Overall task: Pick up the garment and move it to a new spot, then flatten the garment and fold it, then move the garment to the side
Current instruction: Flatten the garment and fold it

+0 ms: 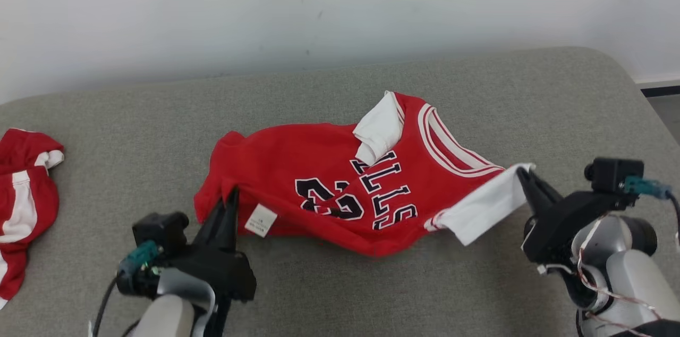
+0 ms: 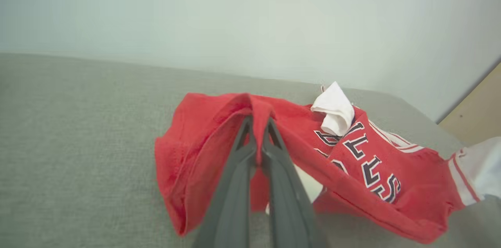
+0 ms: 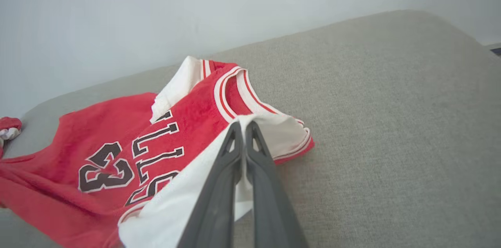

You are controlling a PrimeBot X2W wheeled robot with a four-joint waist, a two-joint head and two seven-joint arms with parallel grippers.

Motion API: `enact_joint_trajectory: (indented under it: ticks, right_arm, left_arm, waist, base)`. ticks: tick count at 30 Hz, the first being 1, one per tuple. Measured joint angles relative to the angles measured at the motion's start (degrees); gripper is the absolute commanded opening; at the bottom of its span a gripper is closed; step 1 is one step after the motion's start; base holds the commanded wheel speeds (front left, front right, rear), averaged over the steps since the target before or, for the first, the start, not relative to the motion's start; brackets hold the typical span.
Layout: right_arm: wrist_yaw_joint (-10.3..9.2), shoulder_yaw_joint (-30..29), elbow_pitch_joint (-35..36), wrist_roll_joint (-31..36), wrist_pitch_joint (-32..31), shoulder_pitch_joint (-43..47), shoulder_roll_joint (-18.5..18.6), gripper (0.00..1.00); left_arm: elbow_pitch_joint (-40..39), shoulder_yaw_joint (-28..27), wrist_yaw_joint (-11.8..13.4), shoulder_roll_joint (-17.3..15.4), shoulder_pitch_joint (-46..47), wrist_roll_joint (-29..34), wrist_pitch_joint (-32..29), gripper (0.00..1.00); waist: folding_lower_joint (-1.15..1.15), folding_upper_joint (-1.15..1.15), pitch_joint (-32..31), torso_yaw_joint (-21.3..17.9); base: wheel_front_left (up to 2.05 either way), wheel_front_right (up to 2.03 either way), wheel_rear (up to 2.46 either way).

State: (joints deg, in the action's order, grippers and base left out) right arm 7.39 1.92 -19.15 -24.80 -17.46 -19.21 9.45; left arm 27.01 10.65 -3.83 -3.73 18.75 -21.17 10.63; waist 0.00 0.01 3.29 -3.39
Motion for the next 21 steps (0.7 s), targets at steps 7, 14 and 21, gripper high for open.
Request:
enact_joint_trajectory:
  ticks: [7, 14, 21]
  right_arm:
    - [0.0, 4.14, 7.36, -3.52, -6.15, -10.24, 1.92, 0.0]
    - [0.0, 4.43, 0.32, -4.76, -5.7, -30.37, -0.65, 0.0]
    - [0.0, 1.07, -10.81, -1.79, 6.27, -52.11, -3.45, 0.0]
  left_arm:
    - [-6.81, -1.62, -2.21, -3.68, 9.61, -5.1, -9.47, 0.0]
    - [-8.21, -6.72, -1.86, -7.5, 27.0, -12.18, -19.84, 0.0]
    - [-7.16, -8.15, -0.11, -9.66, 45.6, -12.52, -22.03, 0.0]
  waist:
    - [0.0, 0.0, 2.13, -1.02]
    - [0.01, 0.0, 8.5, -2.74]
    - [0.02, 0.01, 18.03, -4.39]
  base:
    - [0.0, 0.0, 0.0]
    - [0.0, 0.0, 0.0]
    - [0.0, 0.0, 0.0]
